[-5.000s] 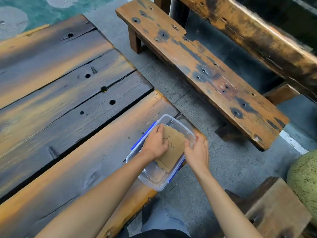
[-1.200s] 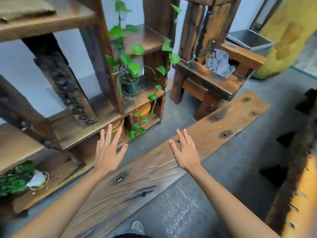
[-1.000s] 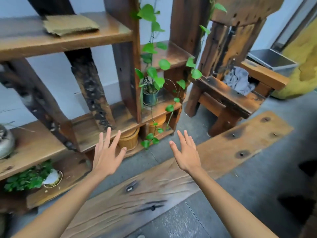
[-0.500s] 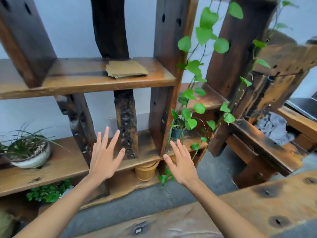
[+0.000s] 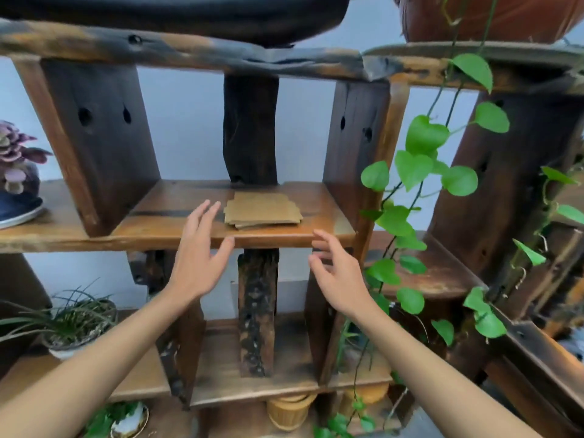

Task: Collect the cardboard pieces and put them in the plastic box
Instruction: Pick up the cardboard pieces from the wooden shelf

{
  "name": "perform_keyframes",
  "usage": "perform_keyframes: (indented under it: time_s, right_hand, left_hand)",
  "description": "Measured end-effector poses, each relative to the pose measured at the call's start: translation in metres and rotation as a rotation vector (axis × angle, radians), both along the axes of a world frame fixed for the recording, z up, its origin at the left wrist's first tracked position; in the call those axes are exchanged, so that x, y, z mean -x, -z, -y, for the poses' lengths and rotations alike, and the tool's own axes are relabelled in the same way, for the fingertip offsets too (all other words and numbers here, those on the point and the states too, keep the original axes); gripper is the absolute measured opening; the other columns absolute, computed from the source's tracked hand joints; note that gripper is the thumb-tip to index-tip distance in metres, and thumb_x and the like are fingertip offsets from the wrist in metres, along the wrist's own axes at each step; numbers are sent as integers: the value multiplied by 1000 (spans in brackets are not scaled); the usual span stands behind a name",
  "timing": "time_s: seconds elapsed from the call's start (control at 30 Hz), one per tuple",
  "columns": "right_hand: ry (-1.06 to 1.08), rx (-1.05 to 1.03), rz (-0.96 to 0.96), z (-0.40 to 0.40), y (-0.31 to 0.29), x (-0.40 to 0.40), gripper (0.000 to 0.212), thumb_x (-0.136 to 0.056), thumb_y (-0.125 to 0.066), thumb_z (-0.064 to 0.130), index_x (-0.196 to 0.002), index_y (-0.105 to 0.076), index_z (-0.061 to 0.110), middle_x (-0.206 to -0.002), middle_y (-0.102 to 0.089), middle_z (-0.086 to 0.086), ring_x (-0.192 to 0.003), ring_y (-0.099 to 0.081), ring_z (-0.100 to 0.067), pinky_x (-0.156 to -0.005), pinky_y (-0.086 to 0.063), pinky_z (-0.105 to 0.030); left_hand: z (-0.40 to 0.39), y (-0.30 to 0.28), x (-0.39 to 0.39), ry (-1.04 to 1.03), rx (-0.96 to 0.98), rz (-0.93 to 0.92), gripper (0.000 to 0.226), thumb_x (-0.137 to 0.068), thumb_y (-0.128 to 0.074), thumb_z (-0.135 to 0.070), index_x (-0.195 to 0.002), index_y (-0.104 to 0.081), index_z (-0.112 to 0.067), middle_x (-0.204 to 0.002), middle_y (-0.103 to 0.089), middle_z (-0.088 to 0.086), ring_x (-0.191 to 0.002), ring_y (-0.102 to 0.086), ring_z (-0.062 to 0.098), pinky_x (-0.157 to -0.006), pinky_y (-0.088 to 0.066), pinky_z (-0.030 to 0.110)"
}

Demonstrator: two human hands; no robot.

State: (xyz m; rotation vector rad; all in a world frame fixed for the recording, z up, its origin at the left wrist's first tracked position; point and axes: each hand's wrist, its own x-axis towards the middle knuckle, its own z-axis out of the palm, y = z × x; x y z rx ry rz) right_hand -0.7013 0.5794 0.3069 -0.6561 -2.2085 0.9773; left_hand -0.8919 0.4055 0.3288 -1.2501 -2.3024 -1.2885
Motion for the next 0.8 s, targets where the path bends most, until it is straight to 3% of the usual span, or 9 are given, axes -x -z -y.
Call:
perform_keyframes:
  time_s: [0.1, 0.2, 0.27, 0.33, 0.4, 0.5, 0.57, 0.67, 0.8]
  right_hand:
    - [49, 109, -119, -27, -45, 24, 40, -101, -55, 22, -141, -54, 24, -113, -67, 5, -101, -63, -1, -98, -48, -28]
    - [83, 192, 10, -57, -71, 53, 43, -101, -53, 31, -143, -49, 24, -106, -62, 10, -107, -60, -15, -101, -44, -33]
    - [45, 330, 105, -72, -77, 73, 52, -95, -54, 39, -144, -47, 23, -117, -66, 2, -112, -62, -21, -107, -48, -41]
    - [7, 476, 133, -85, -71, 90, 44, -92, -56, 41, -128, -60, 17, -107, -71, -6, -101, -68, -23, -105, -53, -51]
    - [-1, 462, 145, -98, -63, 106, 41, -90, -56, 46, -119, -65, 18, -101, -71, -5, -100, -68, -22, -104, -54, -51]
    - [3, 407, 204, -100, -66, 116, 74, -85, -56, 61, -143, -53, 15, -113, -62, 1, -119, -63, -24, -109, -49, -48]
    - [-7, 384, 247, -99, -69, 120, 79, -90, -60, 59, -150, -45, 11, -132, -61, -4, -125, -58, -26, -107, -47, -40]
    - [-22, 362, 307, -98, -69, 119, 78, -89, -74, 46, -150, -45, 7, -144, -56, -7, -111, -53, -19, -90, -43, -32]
    - [-10, 420, 317, -103, -68, 123, 81, -82, -84, 37, -147, -46, 9, -140, -58, -8, -113, -57, -22, -90, -45, -33]
  left_hand:
    - [-25, -38, 8, -42, 60, 198, 58, -100, -52, -30, -154, -34, -22, -157, -40, 4, -140, -42, 22, -113, -35, 42]
    - [-49, -59, 15, -86, 181, 375, 64, -99, -50, -39, -157, -28, -23, -158, -40, 7, -139, -44, 29, -115, -37, 48]
    - [-65, -67, 22, -131, 251, 458, 68, -98, -50, -43, -156, -26, -19, -158, -39, 10, -139, -44, 32, -114, -37, 50]
    - [-76, -71, 31, -198, 294, 521, 66, -97, -49, -45, -153, -32, -14, -156, -40, 13, -137, -44, 33, -111, -36, 48]
    - [-81, -74, 41, -240, 296, 611, 63, -95, -47, -48, -147, -40, -12, -150, -45, 13, -129, -49, 34, -109, -40, 47]
    - [-82, -74, 52, -251, 263, 748, 58, -95, -50, -44, -142, -42, -11, -132, -49, 10, -115, -55, 31, -104, -48, 47]
    - [-88, -74, 52, -241, 232, 814, 44, -97, -56, -34, -132, -44, -11, -125, -48, 8, -110, -55, 27, -93, -57, 42]
    - [-97, -79, 44, -209, 235, 879, 36, -93, -66, -24, -118, -43, -11, -106, -49, 7, -94, -54, 23, -69, -59, 31]
    - [-100, -81, 55, -203, 187, 986, 40, -84, -75, -12, -115, -50, -7, -101, -52, 10, -89, -54, 23, -73, -55, 35]
